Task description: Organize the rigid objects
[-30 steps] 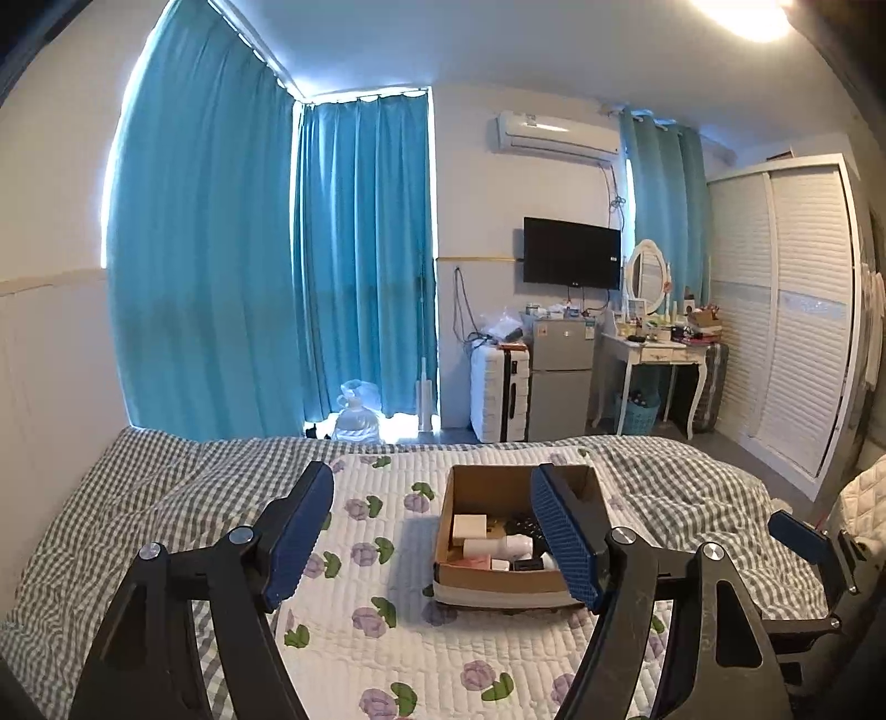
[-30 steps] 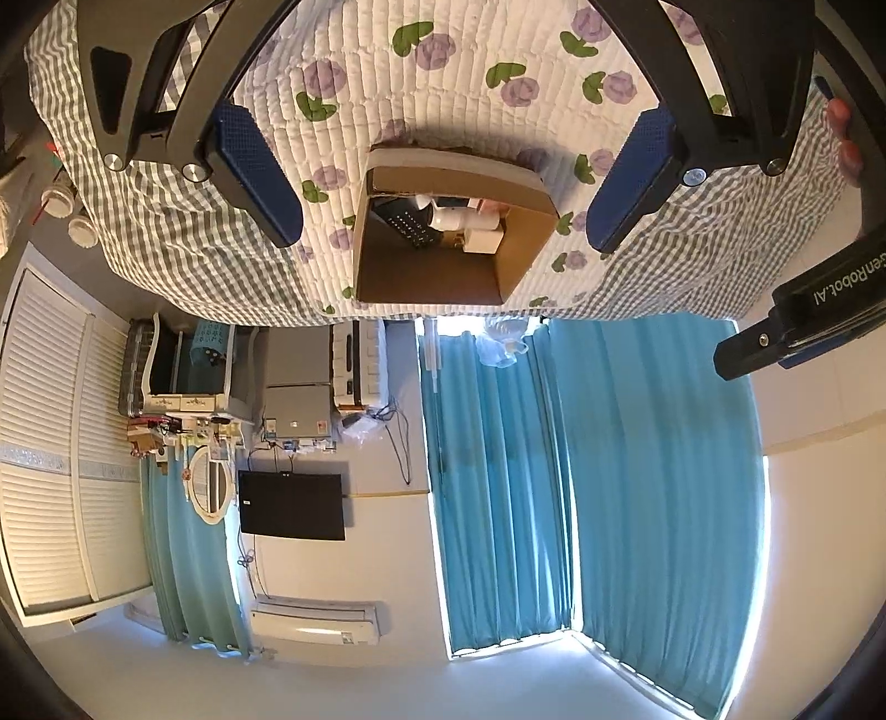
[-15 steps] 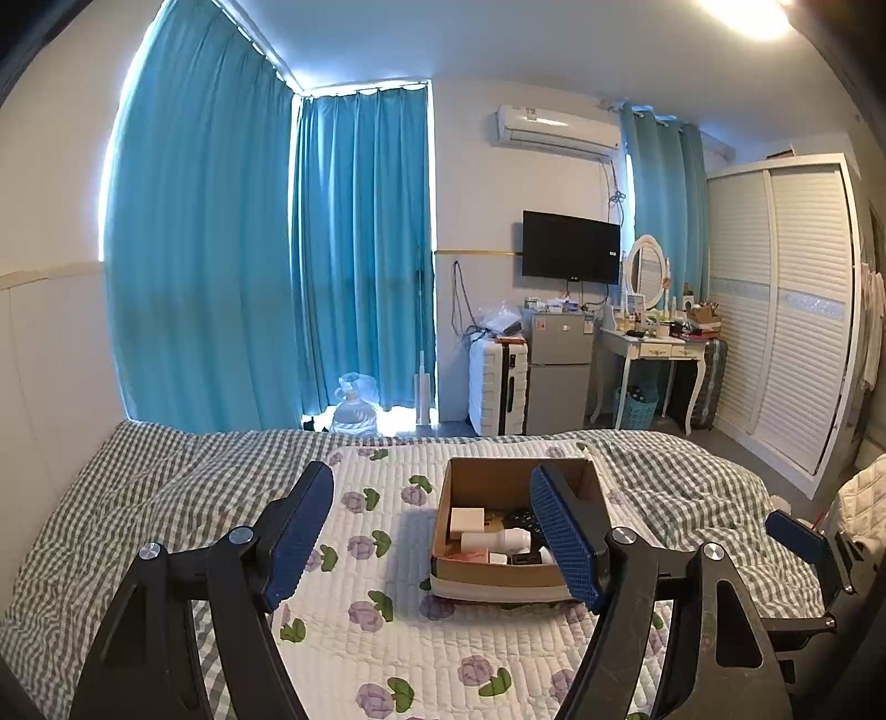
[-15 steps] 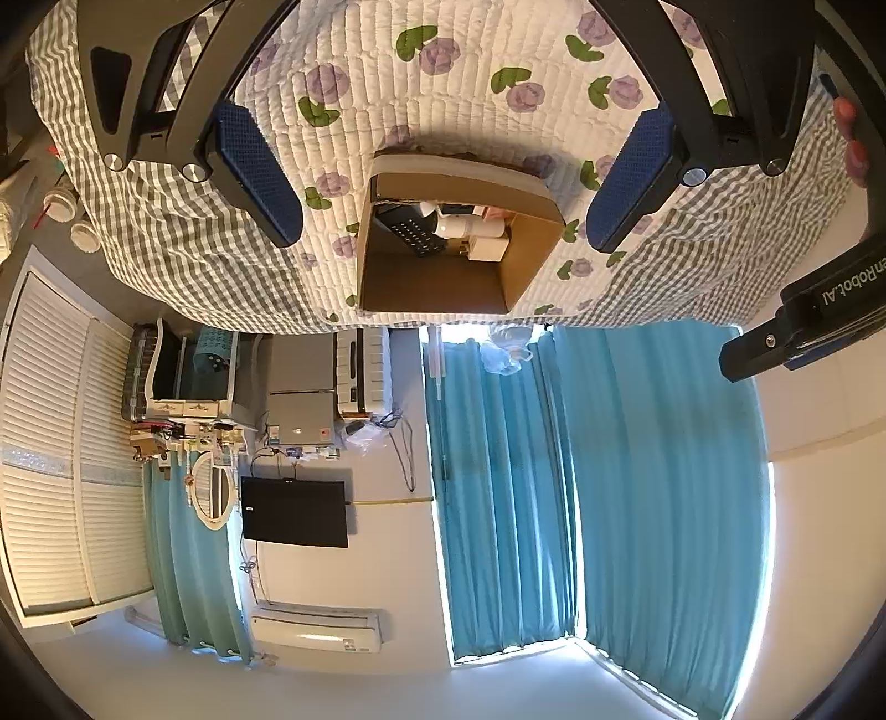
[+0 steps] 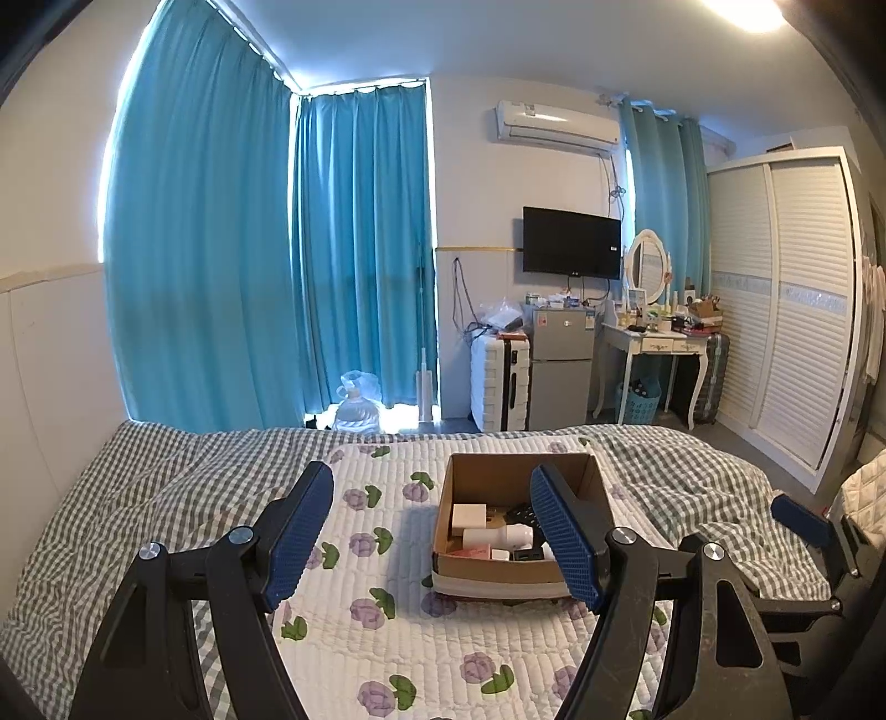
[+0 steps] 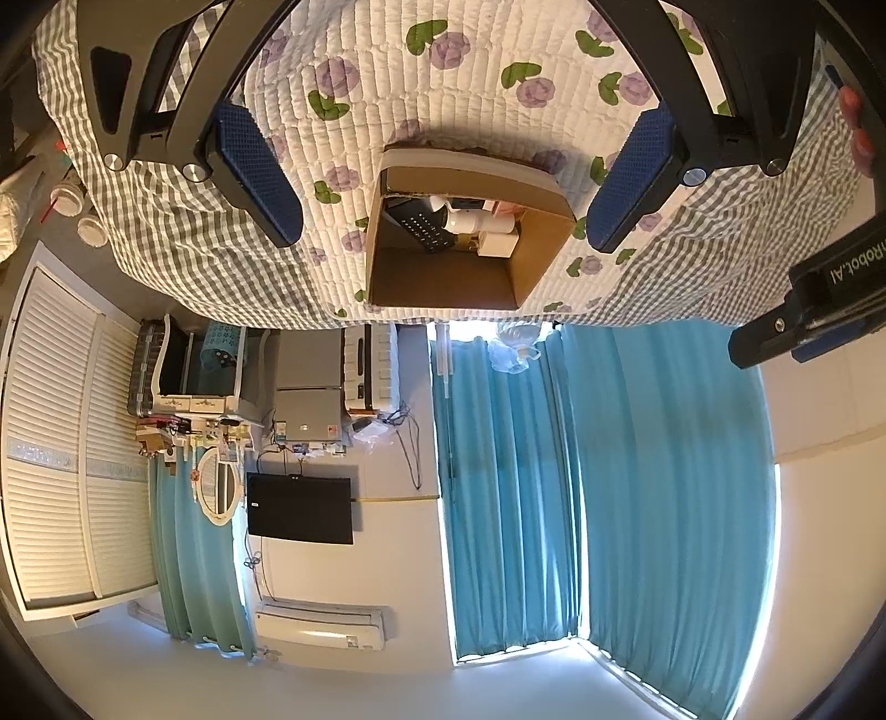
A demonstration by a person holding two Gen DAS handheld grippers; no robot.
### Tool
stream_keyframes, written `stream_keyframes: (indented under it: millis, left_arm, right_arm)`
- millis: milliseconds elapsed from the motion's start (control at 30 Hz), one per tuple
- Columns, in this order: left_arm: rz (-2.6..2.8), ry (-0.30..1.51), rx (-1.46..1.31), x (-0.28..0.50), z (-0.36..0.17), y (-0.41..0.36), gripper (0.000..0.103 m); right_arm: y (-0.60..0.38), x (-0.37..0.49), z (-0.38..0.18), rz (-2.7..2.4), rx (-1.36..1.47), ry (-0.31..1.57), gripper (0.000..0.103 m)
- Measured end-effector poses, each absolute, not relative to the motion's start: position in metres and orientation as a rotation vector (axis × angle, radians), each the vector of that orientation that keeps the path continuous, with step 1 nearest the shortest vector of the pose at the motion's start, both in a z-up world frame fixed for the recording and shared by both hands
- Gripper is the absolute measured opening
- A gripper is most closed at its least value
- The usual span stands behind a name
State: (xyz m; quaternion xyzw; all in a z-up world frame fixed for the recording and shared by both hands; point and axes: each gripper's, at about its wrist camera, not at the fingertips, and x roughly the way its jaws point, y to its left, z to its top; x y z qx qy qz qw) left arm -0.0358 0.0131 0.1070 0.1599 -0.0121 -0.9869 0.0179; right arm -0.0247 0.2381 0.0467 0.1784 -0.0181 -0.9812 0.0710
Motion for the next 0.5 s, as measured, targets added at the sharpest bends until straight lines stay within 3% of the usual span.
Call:
stream_keyframes:
  millis: [500]
  left_arm:
    - [-3.023, -0.035, 0.512, -0.0402, 0.0977, 0.0089, 0.077]
  right_arm:
    - [0.2343, -0.0307, 0.0464, -2.954, 0.547, -0.028, 0.103]
